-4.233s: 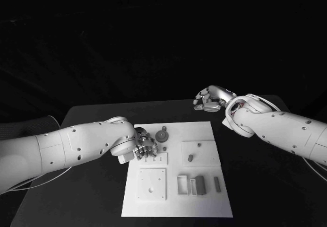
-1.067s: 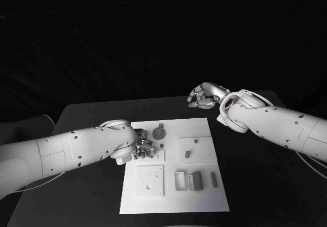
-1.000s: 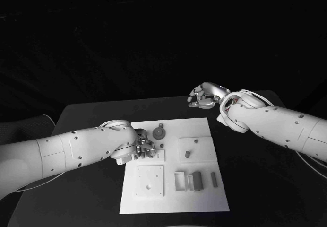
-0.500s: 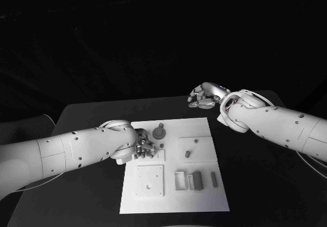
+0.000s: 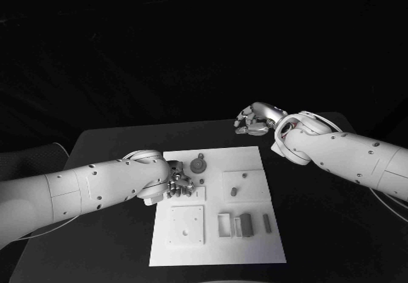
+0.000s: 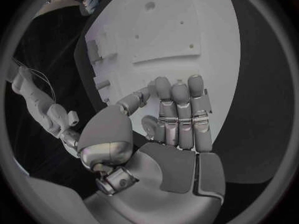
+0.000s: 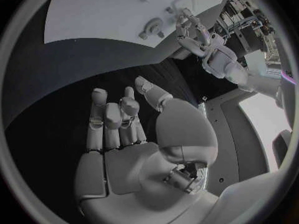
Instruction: Assemble the parts on the task board
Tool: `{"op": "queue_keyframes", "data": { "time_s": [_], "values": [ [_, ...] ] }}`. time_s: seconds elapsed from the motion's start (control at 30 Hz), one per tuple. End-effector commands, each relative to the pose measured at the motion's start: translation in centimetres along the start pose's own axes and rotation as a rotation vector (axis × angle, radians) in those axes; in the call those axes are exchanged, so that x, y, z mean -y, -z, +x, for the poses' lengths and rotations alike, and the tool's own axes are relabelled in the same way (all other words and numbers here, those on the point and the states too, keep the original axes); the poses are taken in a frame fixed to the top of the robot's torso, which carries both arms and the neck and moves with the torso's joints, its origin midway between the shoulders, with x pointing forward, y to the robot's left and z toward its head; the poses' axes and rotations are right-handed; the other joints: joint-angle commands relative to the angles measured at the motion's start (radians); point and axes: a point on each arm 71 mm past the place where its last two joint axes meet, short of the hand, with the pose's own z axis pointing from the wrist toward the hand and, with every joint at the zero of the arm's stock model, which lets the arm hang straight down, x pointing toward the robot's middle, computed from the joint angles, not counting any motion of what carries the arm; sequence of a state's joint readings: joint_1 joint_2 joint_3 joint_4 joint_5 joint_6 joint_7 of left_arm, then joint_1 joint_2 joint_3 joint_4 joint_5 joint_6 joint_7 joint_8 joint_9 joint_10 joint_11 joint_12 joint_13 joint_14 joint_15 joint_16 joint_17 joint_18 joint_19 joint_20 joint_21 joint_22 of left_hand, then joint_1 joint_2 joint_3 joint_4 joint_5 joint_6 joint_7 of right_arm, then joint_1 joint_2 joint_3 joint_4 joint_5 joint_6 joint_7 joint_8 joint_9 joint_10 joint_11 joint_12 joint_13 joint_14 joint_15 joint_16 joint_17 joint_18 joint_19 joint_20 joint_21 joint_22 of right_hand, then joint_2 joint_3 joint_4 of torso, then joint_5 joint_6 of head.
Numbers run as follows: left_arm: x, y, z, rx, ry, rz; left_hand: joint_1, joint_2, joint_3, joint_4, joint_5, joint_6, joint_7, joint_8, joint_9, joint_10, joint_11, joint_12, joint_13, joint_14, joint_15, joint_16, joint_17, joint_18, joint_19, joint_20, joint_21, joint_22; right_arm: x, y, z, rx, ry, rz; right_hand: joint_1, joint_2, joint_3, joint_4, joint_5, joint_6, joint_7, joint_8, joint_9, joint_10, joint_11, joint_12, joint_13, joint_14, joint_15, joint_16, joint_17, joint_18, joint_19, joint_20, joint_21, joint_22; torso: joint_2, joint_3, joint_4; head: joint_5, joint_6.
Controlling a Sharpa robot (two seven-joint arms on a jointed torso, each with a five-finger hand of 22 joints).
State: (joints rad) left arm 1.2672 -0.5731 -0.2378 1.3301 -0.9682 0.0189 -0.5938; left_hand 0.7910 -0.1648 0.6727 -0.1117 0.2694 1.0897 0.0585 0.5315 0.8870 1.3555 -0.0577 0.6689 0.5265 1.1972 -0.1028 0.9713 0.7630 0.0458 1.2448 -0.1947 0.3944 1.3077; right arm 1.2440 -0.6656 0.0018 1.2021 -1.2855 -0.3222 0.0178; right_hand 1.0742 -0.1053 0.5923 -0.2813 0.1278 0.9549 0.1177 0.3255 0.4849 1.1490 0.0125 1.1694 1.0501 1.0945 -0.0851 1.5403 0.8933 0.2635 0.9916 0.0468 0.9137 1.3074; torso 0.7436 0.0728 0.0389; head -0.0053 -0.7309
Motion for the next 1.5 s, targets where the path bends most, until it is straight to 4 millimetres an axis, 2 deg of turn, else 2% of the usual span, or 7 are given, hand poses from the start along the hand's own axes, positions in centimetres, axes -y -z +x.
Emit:
{"op": "queue_keyframes", "data": {
  "time_s": [0.03, 0.33, 0.53, 1.13, 1.17, 1.33, 1.5],
  "values": [
    [-0.1, 0.0, 0.1, -0.006, 0.004, 0.000, 0.000, -0.012, -0.001, 0.010, -0.013, 0.073, -0.066, -0.001, 0.000, -0.024, -0.018, 0.004, -0.002, -0.006, 0.002, 0.007, -0.003, -0.001, -0.005, -0.003, 0.006, 0.018, -0.1, 0.0, 0.1, -0.013, -0.001, -0.005, -0.004, -0.005, 0.004, 0.004, 0.004, -0.002, 0.003, -0.005, -0.001, -0.007, -0.003, -0.004, -0.001, 0.002, -0.006, -0.007, -0.001, -0.002, -0.004, 0.000, -0.005, 0.016, 0.000, 0.0003, 0.0000, 0.000, -0.001],
    [-0.5, 0.1, -0.1, 0.013, 0.020, -0.004, -0.016, -0.084, -0.014, 0.084, -0.221, 0.072, -0.066, 0.005, 0.001, -0.028, -0.018, 0.017, -0.012, -0.013, 0.001, 0.031, -0.028, -0.001, -0.005, -0.003, 0.008, 0.018, 0.0, 0.1, 0.0, -0.011, -0.001, -0.003, -0.004, -0.005, 0.004, 0.005, 0.004, -0.003, 0.004, -0.006, -0.001, -0.007, -0.002, -0.004, -0.001, 0.002, -0.006, -0.007, -0.001, -0.002, -0.004, 0.000, -0.005, 0.016, 0.000, -0.0005, 0.0000, 0.001, 0.000],
    [-1.2, 0.1, -0.5, 0.031, 0.047, -0.007, -0.111, -0.015, -0.264, -0.013, -0.220, 0.064, -0.074, 0.014, 0.017, -0.035, -0.026, 0.029, -0.006, -0.026, -0.007, 0.052, -0.030, 0.012, -0.018, -0.010, 0.000, 0.014, 0.1, 0.1, 0.0, -0.011, -0.001, -0.002, -0.004, -0.005, 0.004, 0.005, 0.004, -0.003, 0.004, -0.006, -0.001, -0.007, -0.002, -0.004, -0.001, 0.001, -0.006, -0.007, -0.001, -0.002, -0.004, 0.000, -0.005, 0.016, 0.000, -0.0003, -0.0001, 0.001, 0.003],
    [-4.2, 3.4, -4.8, 0.003, 0.215, 0.015, -0.113, -0.014, -0.267, -0.014, -0.221, 0.064, -0.074, 0.014, 0.017, -0.035, -0.026, 0.029, -0.006, -0.026, -0.007, 0.052, -0.030, 0.011, -0.018, -0.009, -0.001, 0.013, 0.6, 0.1, -0.1, -0.009, 0.000, 0.009, -0.005, -0.006, 0.003, 0.006, 0.004, -0.003, 0.004, -0.007, -0.001, -0.008, -0.002, -0.004, -0.001, 0.001, -0.005, -0.007, -0.001, -0.002, -0.004, 0.000, -0.005, 0.016, -0.002, -0.0011, 0.0015, 0.005, 0.022],
    [-4.5, 3.6, -5.5, 0.020, 0.223, 0.010, -0.043, 0.067, -0.216, -0.049, -0.197, -0.189, -0.003, -0.129, -0.037, -0.136, 0.045, -0.027, -0.028, -0.113, 0.005, -0.004, -0.053, 0.001, -0.089, 0.017, -0.043, -0.002, 0.6, 0.1, -0.1, -0.009, 0.000, 0.010, -0.005, -0.006, 0.003, 0.006, 0.004, -0.003, 0.004, -0.007, -0.001, -0.008, -0.002, -0.004, -0.001, 0.001, -0.005, -0.007, -0.001, -0.002, -0.004, 0.000, -0.005, 0.016, -0.001, -0.0004, 0.0008, 0.006, 0.024],
    [-5.5, 3.4, -8.5, 0.106, 0.243, -0.024, -0.046, 0.138, -0.282, -0.137, -0.213, -0.171, 0.048, -0.186, -0.115, -0.148, 0.052, -0.022, -0.028, -0.125, 0.039, -0.017, -0.080, -0.005, -0.108, 0.034, -0.074, -0.022, 0.9, 0.1, -0.1, -0.008, 0.002, 0.017, -0.005, -0.006, 0.004, 0.005, 0.004, -0.007, 0.005, -0.009, -0.002, -0.008, -0.001, -0.003, -0.001, 0.001, -0.005, -0.007, -0.001, -0.002, -0.004, 0.000, -0.005, 0.016, -0.002, -0.0008, 0.0007, 0.007, 0.029],
    [-5.3, 2.5, -10.2, 0.137, 0.248, -0.043, -0.072, 0.130, -0.307, -0.148, -0.216, -0.166, 0.050, -0.210, -0.155, -0.150, 0.056, -0.020, -0.031, -0.123, 0.039, -0.015, -0.097, -0.002, -0.100, 0.034, -0.086, -0.034, 0.8, 0.2, 0.0, -0.009, -0.007, 0.018, -0.004, -0.006, 0.004, 0.005, 0.004, -0.008, 0.006, -0.010, -0.002, -0.008, -0.001, -0.003, -0.001, 0.001, -0.005, -0.006, -0.001, -0.002, -0.003, 0.000, -0.005, 0.016, 0.001, -0.0014, -0.0002, 0.005, 0.037]
  ]
}}
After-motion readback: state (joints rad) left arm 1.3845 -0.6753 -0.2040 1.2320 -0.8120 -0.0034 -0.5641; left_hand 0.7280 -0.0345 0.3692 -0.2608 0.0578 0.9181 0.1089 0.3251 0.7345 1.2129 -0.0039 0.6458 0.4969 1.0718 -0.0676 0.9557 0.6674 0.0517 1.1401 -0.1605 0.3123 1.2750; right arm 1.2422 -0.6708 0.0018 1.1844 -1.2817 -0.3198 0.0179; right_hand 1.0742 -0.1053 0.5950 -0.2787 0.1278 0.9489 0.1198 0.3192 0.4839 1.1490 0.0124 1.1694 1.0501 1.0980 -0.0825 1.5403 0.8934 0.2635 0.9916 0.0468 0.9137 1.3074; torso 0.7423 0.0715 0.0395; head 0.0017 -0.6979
